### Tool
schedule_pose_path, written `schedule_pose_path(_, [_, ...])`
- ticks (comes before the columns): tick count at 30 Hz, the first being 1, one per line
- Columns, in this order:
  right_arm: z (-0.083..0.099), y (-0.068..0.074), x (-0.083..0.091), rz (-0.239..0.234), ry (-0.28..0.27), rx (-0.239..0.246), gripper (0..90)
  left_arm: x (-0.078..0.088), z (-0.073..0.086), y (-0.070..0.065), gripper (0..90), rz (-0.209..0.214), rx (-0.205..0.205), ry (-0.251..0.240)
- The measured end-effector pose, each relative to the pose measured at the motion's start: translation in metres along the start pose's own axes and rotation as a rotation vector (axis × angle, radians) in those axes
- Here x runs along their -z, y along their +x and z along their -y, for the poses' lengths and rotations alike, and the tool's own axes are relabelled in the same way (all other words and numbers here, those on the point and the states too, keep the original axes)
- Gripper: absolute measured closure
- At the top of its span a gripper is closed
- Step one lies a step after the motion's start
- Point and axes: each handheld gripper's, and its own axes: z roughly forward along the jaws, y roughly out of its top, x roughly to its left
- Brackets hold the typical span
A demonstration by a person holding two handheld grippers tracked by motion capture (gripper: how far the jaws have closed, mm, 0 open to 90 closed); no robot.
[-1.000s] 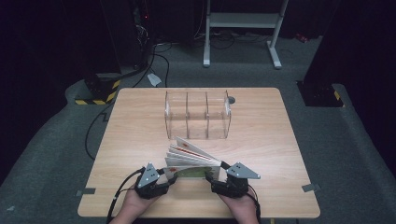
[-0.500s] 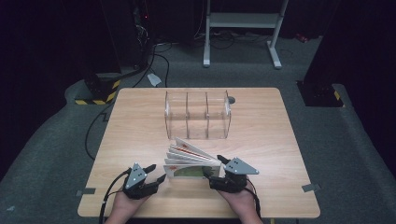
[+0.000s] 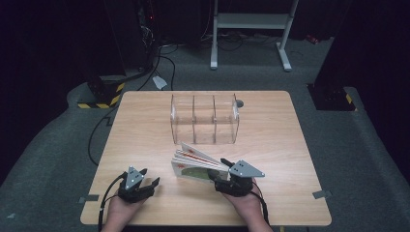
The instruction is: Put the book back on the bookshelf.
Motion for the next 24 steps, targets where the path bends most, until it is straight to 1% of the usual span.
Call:
schedule_pose_path(1, [0.0,-0.001,0.0,-0.002,-0.008,0.004,41.8,-0.001,0.0,0.0,37.3,-0.007,0.003,0.008])
schedule_pose_path(3, [-0.001,-0.001,0.001,-0.009,-0.014,0.004,46.8,-0.001,0.001,0.0,36.7,-0.01,-0.005,0.018])
schedule_pose_path(4, [-0.001,-0.001,0.001,-0.009,-0.014,0.004,46.8,-0.001,0.001,0.0,36.4,-0.01,-0.005,0.018])
schedule_pose_path(6, [0.0,-0.002,0.001,-0.03,-0.014,0.007,49.0,-0.002,0.001,0.0,36.2,-0.011,-0.005,0.024])
schedule_pose_path(9, [0.0,-0.003,0.002,-0.041,-0.018,0.011,54.2,-0.001,0.001,0.001,36.3,-0.018,-0.004,0.028])
schedule_pose_path(10, [0.0,-0.003,0.002,-0.041,-0.018,0.011,54.2,-0.001,0.001,0.001,36.6,-0.018,-0.004,0.028])
schedule_pose_path(11, [0.0,-0.003,0.002,-0.046,-0.017,0.013,55.7,-0.001,0.001,0.002,36.6,-0.015,0.005,0.034])
schedule_pose_path(12, [0.001,-0.002,0.004,-0.05,-0.014,0.021,59.7,-0.001,0.001,0.004,37.6,-0.018,0.014,0.044])
schedule_pose_path(13, [0.001,-0.001,0.004,-0.054,-0.018,0.024,61.4,-0.001,0.001,0.004,37.7,-0.02,0.023,0.044])
schedule_pose_path(14, [0.001,-0.001,0.004,-0.054,-0.018,0.024,61.4,-0.001,0.001,0.004,37.7,-0.02,0.023,0.044])
schedule_pose_path(15, [0.002,0.0,0.005,-0.06,-0.019,0.035,65.1,0.0,0.001,0.006,37.6,-0.022,0.03,0.044])
schedule_pose_path(17, [0.002,0.001,0.005,-0.067,-0.019,0.04,68.3,0.001,0.001,0.008,37.7,-0.027,0.041,0.038])
schedule_pose_path(18, [0.002,0.001,0.005,-0.067,-0.019,0.04,68.3,0.001,0.001,0.008,37.6,-0.027,0.041,0.038])
schedule_pose_path(19, [0.002,0.003,0.005,-0.056,-0.021,0.052,71.2,0.001,0.001,0.008,37.6,-0.028,0.045,0.034])
schedule_pose_path(22, [0.002,0.005,0.005,-0.048,-0.023,0.056,73.7,0.002,0.001,0.01,37.6,-0.032,0.048,0.032])
schedule_pose_path(23, [0.002,0.006,0.005,-0.028,-0.028,0.065,74.7,0.002,0.001,0.01,37.6,-0.036,0.047,0.032])
schedule_pose_path(24, [0.002,0.006,0.005,-0.023,-0.029,0.061,74.9,0.002,0.001,0.01,37.6,-0.036,0.047,0.032])
